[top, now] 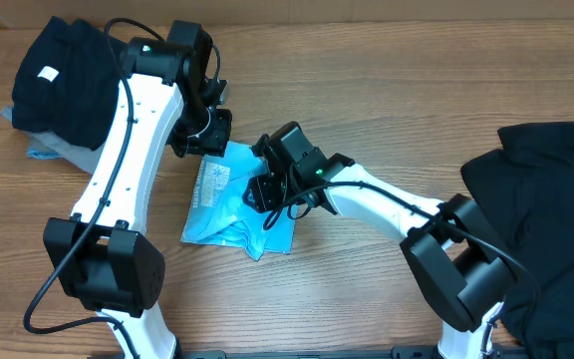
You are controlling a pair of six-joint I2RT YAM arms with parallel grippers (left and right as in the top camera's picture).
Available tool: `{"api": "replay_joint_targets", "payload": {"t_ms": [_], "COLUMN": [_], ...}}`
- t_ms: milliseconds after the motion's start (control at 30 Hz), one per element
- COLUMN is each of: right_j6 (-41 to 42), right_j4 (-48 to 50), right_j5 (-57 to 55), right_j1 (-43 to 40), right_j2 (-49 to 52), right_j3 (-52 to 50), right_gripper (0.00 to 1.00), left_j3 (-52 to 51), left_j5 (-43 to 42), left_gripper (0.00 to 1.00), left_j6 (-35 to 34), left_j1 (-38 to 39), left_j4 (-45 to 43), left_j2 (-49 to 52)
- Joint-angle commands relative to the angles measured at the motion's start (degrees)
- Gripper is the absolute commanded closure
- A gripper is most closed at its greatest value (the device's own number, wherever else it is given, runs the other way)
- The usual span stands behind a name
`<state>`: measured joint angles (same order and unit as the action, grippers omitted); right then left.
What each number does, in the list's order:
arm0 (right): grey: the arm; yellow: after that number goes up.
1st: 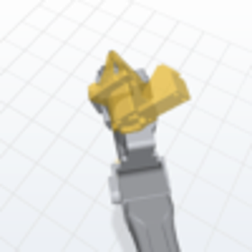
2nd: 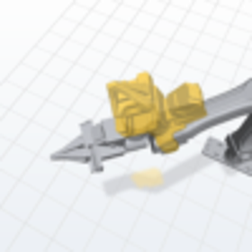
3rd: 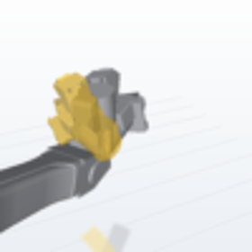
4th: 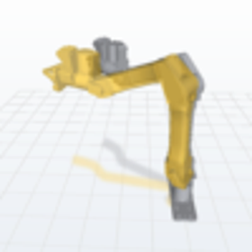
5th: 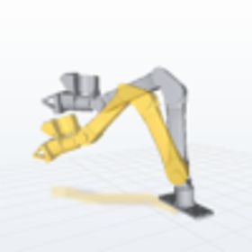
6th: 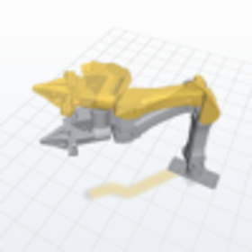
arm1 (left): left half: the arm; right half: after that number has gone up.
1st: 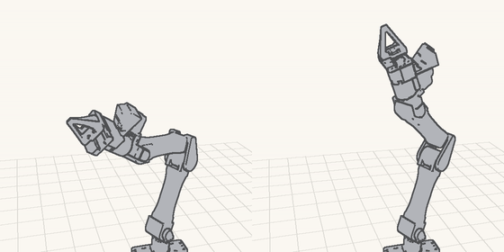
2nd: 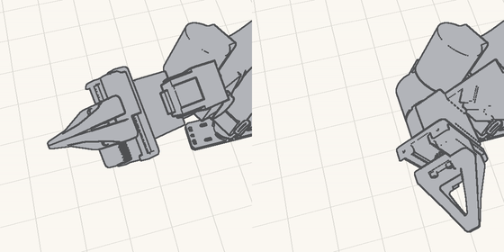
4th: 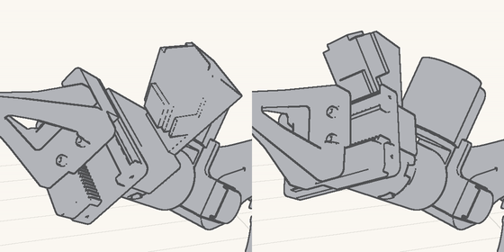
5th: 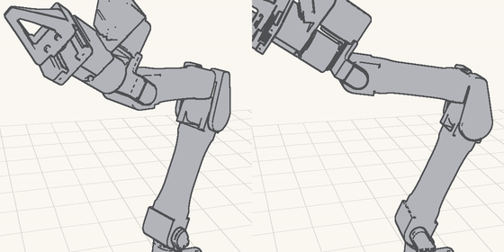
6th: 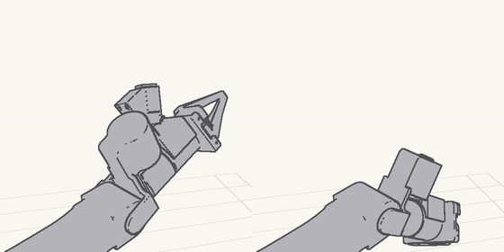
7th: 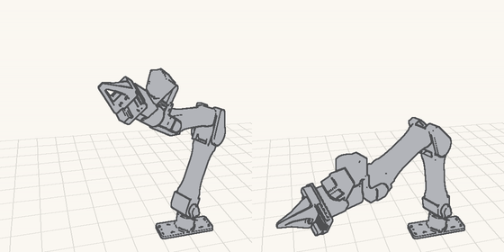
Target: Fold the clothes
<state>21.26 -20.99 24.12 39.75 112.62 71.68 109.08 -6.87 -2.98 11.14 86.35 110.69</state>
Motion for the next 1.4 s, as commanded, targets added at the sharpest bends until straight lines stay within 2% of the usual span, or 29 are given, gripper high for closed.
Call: {"api": "replay_joint_targets", "payload": {"t_ms": [0, 67, 100, 300, 433, 500, 533, 567, 600, 767, 867, 1133, 1200, 1267, 1300, 1367], "right_j6": [-0.24, -0.22, -0.26, -0.9, -0.9, -0.9, -0.9, -0.9, -0.87, -0.92, -5.2, -3.52, -1.49, -1.2, 0.28, 0.22], "right_j4": [-0.52, -3.74, -6.43, -22.16, -28.65, -31.15, -31.56, -31.91, -32.52, -34.34, -30.75, -20.59, -20.37, -20.59, -20.79, -20.06], "right_j5": [0.61, 1.16, 1.18, 1.05, 1.01, 0.96, 0.96, 0.85, 0.31, -3.52, 0.39, -0.68, -2.64, -2.86, -1.66, 1.53], "right_j1": [-0.07, -0.52, -0.9, -2.51, -2.49, -2.49, -2.49, -2.43, -2.36, -3.26, -3.85, -3.69, -3.69, -3.72, -3.72, -3.69], "right_j2": [-0.17, -1.09, -1.95, -7.96, -9.16, -9.09, -9.09, -9.09, -9.09, -9.11, -9.11, -8.57, -7.56, -6.05, -5.01, -4.79], "right_j3": [0.04, 0.35, 0.68, 2.43, 2.43, 1.99, 1.66, 1.49, 1.33, 1.36, 1.36, 1.05, 0.81, 0.68, 0.68, 0.68], "right_gripper": [0.85, 0.95, 0.96, 0.96, 0.94, 0.85, 0.76, 0.59, 0.47, 0.46, 0.44, 0.36, 0.36, 0.43, 0.55, 0.67], "left_j3": [0.96, 0.96, 0.96, 0.96, 0.96, 0.96, 0.96, 0.96, 0.96, 0.96, 0.94, 0.9, 0.9, 0.9, 0.9, 0.9], "left_j5": [-0.13, 0.46, 1.2, 2.99, 3.02, 3.02, 3.02, 3.02, 3.02, 3.02, 2.99, 2.99, 2.99, 2.99, 2.97, 2.99], "left_gripper": [0.64, 0.64, 0.64, 0.62, 0.59, 0.58, 0.57, 0.57, 0.55, 0.5, 0.49, 0.53, 0.54, 0.56, 0.56, 0.57], "left_j6": [1.33, 1.33, 1.33, 1.36, 1.36, 1.36, 1.36, 1.36, 1.36, 1.49, 1.75, 1.75, 1.75, 1.75, 1.75, 1.75], "left_j1": [0.02, 0.02, 0.02, 0.02, 0.02, 0.02, 0.02, 0.02, 0.02, 0.02, 0.02, 0.02, 0.02, 0.02, 0.02, 0.02], "left_j4": [0.28, 0.37, 0.44, 0.52, -0.28, -0.72, -0.9, -0.96, -1.01, -1.03, -1.18, -1.57, -1.55, -1.55, -1.57, -1.57], "left_j2": [-0.92, -0.92, -0.92, -0.92, -0.92, -0.92, -0.92, -0.92, -0.92, -0.92, -0.9, -0.87, -0.87, -0.87, -0.87, -0.87]}}
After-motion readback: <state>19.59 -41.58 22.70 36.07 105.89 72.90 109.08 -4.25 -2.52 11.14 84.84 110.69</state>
